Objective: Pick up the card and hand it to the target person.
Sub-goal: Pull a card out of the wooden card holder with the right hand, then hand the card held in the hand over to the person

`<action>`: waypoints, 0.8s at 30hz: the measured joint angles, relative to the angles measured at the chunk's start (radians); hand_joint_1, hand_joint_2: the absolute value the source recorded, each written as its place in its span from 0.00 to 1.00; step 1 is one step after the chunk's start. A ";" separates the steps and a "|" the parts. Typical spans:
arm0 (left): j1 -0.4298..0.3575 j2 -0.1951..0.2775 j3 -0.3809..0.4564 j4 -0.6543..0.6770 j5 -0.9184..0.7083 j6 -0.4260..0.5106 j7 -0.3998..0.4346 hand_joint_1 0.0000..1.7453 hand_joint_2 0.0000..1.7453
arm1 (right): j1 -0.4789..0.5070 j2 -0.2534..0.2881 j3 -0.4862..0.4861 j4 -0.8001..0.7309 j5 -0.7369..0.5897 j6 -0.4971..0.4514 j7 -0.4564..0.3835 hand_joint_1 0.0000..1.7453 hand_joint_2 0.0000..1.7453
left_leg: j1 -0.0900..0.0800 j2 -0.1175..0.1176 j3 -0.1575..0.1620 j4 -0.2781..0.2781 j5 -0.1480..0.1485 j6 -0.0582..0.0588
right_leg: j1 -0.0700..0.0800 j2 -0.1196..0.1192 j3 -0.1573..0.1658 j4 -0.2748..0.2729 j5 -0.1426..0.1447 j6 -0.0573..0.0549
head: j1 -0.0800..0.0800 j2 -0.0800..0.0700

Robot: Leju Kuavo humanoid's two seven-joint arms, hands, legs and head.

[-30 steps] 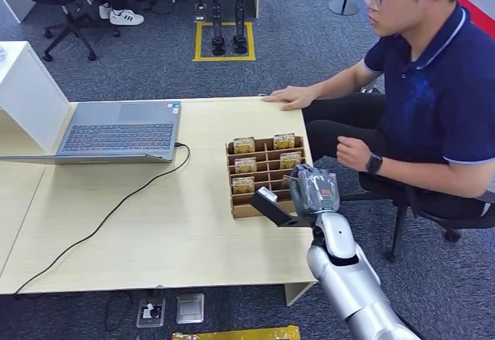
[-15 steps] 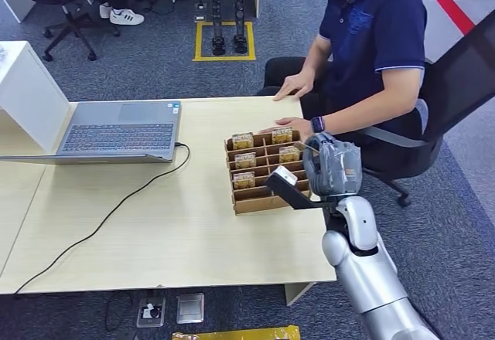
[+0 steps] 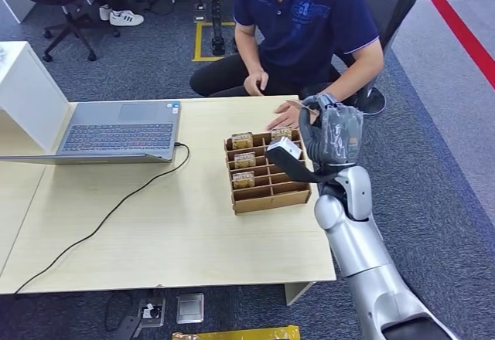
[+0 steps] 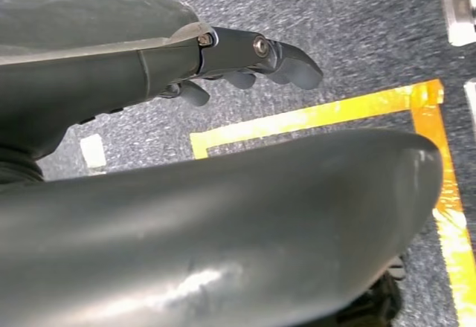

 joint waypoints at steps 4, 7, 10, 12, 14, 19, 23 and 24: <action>-0.012 0.001 -0.001 0.000 0.000 0.006 0.018 0.00 0.00 | -0.099 0.070 -0.073 0.136 0.051 0.000 -0.016 1.00 1.00 | 0.000 0.000 0.000 0.000 0.000 0.000 | 0.000 0.000 0.000 0.001 0.000 0.000 | 0.000 0.000; -0.014 0.002 0.000 0.000 0.003 0.016 0.024 0.00 0.00 | -0.161 0.110 -0.098 0.228 0.053 -0.001 -0.018 1.00 1.00 | 0.000 0.000 0.000 0.000 0.001 -0.001 | 0.000 0.000 0.000 0.001 0.000 0.000 | 0.000 0.000; -0.011 0.003 0.001 0.000 0.017 0.024 0.024 0.00 0.00 | -0.214 0.146 -0.111 0.314 0.042 -0.001 -0.024 1.00 1.00 | 0.000 0.000 0.000 0.000 0.001 -0.001 | 0.000 0.000 -0.001 0.001 0.000 -0.001 | 0.000 0.000; -0.007 0.004 0.003 0.000 0.029 0.028 0.021 0.00 0.00 | -0.248 0.165 -0.113 0.370 0.040 -0.001 -0.022 1.00 1.00 | 0.000 0.000 0.000 0.000 0.001 -0.001 | 0.000 0.000 -0.001 0.001 0.000 -0.001 | 0.000 0.000; -0.002 0.005 0.006 0.000 0.037 0.030 0.018 0.00 0.00 | -0.276 0.182 -0.114 0.419 0.042 -0.002 -0.019 1.00 1.00 | 0.000 0.000 -0.001 0.000 0.001 -0.001 | 0.000 0.000 -0.001 0.001 0.000 -0.001 | 0.000 0.000; 0.008 0.009 0.012 0.000 0.043 0.031 0.010 0.00 0.00 | -0.308 0.210 -0.114 0.487 0.043 -0.002 -0.022 1.00 1.00 | 0.000 0.000 -0.001 0.000 0.001 -0.001 | 0.000 0.000 -0.001 0.001 0.000 -0.001 | -0.001 0.000; 0.012 0.011 0.014 0.000 0.042 0.031 0.007 0.00 0.00 | -0.314 0.224 -0.114 0.514 0.044 -0.002 -0.020 1.00 1.00 | 0.000 0.000 -0.001 0.000 0.001 -0.001 | 0.000 0.000 -0.001 0.001 0.000 -0.001 | 0.000 0.000; 0.013 0.012 0.014 0.000 0.041 0.032 0.007 0.00 0.00 | -0.316 0.227 -0.115 0.520 0.043 -0.002 -0.019 1.00 1.00 | 0.000 0.000 -0.001 0.000 0.001 -0.001 | 0.000 0.000 -0.001 0.001 0.000 -0.001 | 0.000 0.000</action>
